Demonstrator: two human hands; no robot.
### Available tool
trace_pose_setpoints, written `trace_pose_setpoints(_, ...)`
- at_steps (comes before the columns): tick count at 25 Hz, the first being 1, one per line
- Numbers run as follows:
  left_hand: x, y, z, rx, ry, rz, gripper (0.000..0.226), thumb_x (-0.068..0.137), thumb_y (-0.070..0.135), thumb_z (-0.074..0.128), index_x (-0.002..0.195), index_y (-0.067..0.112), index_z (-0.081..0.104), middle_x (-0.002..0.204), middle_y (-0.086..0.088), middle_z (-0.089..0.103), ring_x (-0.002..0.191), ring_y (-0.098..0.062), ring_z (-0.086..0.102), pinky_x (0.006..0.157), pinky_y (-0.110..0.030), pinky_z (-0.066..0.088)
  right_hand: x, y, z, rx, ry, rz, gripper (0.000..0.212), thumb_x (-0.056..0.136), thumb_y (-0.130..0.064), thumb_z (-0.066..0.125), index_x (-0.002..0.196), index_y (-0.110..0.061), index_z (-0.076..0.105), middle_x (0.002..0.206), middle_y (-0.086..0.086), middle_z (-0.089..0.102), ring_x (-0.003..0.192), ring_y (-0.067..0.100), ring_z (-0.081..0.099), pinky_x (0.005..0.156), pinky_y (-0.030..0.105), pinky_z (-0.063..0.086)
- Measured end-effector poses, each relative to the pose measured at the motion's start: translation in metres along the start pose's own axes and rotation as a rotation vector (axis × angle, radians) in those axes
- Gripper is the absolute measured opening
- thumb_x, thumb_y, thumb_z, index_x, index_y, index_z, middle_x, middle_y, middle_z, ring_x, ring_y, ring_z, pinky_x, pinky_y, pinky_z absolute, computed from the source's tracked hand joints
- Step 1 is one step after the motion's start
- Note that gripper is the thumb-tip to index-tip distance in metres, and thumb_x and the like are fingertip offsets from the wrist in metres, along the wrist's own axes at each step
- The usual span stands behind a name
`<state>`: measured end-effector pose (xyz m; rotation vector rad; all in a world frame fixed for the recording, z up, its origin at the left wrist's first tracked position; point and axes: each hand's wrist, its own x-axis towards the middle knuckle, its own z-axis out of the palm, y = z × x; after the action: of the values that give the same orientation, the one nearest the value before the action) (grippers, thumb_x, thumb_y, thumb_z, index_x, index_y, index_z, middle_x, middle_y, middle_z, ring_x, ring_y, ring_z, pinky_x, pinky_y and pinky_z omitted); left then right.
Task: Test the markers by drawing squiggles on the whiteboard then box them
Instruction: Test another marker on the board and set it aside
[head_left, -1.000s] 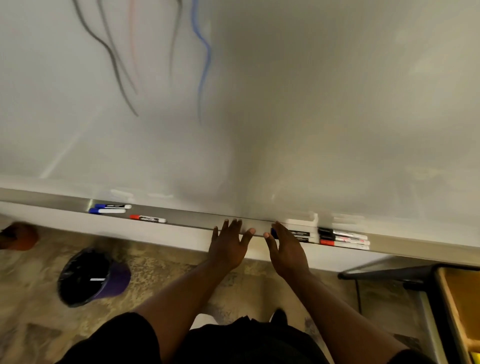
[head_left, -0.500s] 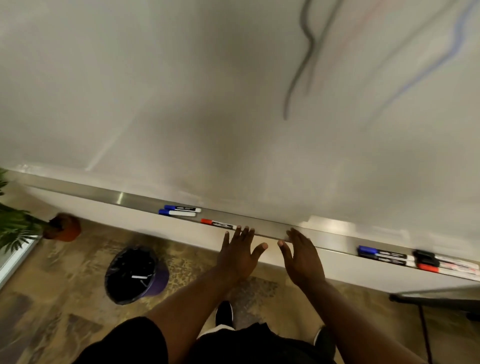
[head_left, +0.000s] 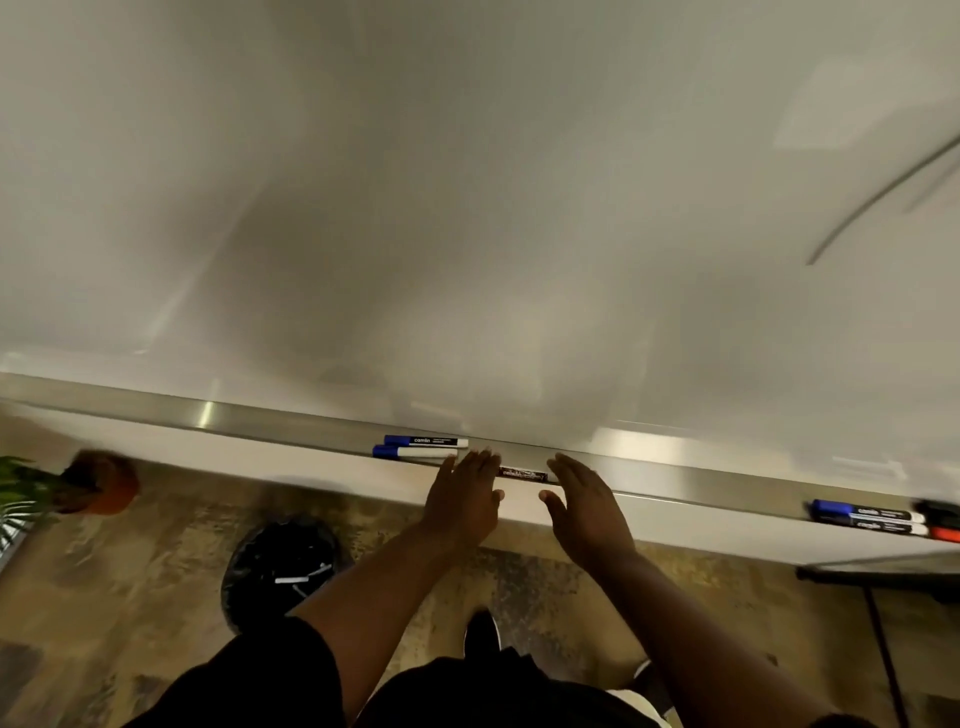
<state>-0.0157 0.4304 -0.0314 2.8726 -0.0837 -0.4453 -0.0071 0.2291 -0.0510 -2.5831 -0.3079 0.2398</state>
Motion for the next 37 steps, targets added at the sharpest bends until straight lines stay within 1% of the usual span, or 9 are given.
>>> trace_pose_setpoints(3,0.009,-0.011,-0.001,-0.006,0.065,0.001,0.047,0.098,0.023,0.053,0.144,0.025,0.044,0.145,0.002,0.051,0.133,-0.02,0.046,0.115,-0.038,0.033,0.014,-0.016,0.002,-0.061,-0.066,-0.054,0.046,0.097,-0.021,0.059,0.143,-0.021,0.051,0.148,0.003,0.05,0.138,0.021,0.043,0.114,0.035,0.036)
trace_pose_setpoints(6,0.015,-0.019,0.005,-0.039,0.09,0.01,0.042,0.096,0.018,0.057,0.137,0.027,0.054,0.134,0.003,0.06,0.12,-0.018,0.057,0.105,-0.035,0.043,0.018,-0.018,0.008,-0.123,-0.09,-0.047,0.042,0.095,-0.014,0.059,0.137,-0.023,0.057,0.14,0.001,0.056,0.127,0.02,0.051,0.103,0.036,0.047)
trace_pose_setpoints(9,0.021,-0.021,0.001,-0.027,0.091,0.039,0.037,0.097,0.017,0.053,0.132,0.028,0.058,0.13,0.004,0.062,0.115,-0.019,0.058,0.1,-0.034,0.046,0.027,-0.018,0.007,-0.158,-0.098,-0.04,0.04,0.095,-0.013,0.058,0.133,-0.023,0.06,0.127,-0.001,0.061,0.111,0.02,0.056,0.089,0.034,0.051)
trace_pose_setpoints(16,0.022,-0.018,0.003,-0.1,0.119,0.17,0.022,0.096,0.02,0.055,0.116,0.021,0.065,0.112,0.001,0.063,0.101,-0.02,0.057,0.086,-0.034,0.046,0.021,-0.013,-0.006,-0.171,-0.031,-0.006,0.035,0.089,-0.006,0.059,0.119,-0.021,0.067,0.11,-0.002,0.062,0.097,0.019,0.057,0.077,0.031,0.048)
trace_pose_setpoints(20,0.002,0.004,0.0,-0.269,0.096,0.239,0.016,0.101,0.031,0.048,0.113,0.023,0.053,0.096,0.002,0.063,0.082,-0.016,0.056,0.07,-0.031,0.046,-0.004,-0.007,-0.022,-0.033,0.028,-0.001,0.018,0.092,-0.024,0.063,0.109,-0.023,0.066,0.101,-0.006,0.061,0.094,0.018,0.056,0.07,0.034,0.049)
trace_pose_setpoints(26,-0.019,0.047,-0.012,-0.387,0.056,0.281,0.022,0.101,0.047,0.041,0.112,0.033,0.055,0.095,0.011,0.063,0.084,-0.016,0.061,0.071,-0.035,0.049,-0.03,0.012,-0.059,0.062,0.12,-0.087,0.045,0.085,-0.069,0.056,0.1,-0.031,0.073,0.088,-0.013,0.059,0.086,0.01,0.054,0.071,0.031,0.047)
trace_pose_setpoints(31,-0.054,0.098,-0.005,-0.416,0.028,0.221,0.023,0.1,0.051,0.039,0.105,0.034,0.054,0.08,0.009,0.064,0.072,-0.009,0.061,0.069,-0.04,0.054,-0.06,0.035,-0.096,0.056,0.125,-0.161,0.033,0.082,-0.065,0.065,0.086,-0.033,0.073,0.084,-0.016,0.066,0.082,0.006,0.055,0.077,0.036,0.047)
trace_pose_setpoints(34,-0.073,0.136,-0.004,-0.341,0.053,0.192,0.019,0.1,0.052,0.038,0.096,0.035,0.047,0.076,0.01,0.059,0.067,-0.008,0.057,0.058,-0.029,0.045,-0.085,0.052,-0.113,0.041,0.215,-0.169,0.032,0.08,-0.063,0.069,0.075,-0.031,0.071,0.075,-0.016,0.066,0.077,0.007,0.056,0.075,0.035,0.041)
trace_pose_setpoints(37,-0.089,0.166,0.0,-0.254,0.105,0.161,0.012,0.102,0.045,0.039,0.097,0.035,0.043,0.08,0.011,0.058,0.069,-0.009,0.056,0.057,-0.025,0.04,-0.106,0.06,-0.121,-0.015,0.264,-0.104,0.031,0.076,-0.058,0.072,0.066,-0.03,0.067,0.065,-0.017,0.063,0.072,0.007,0.052,0.068,0.031,0.031)
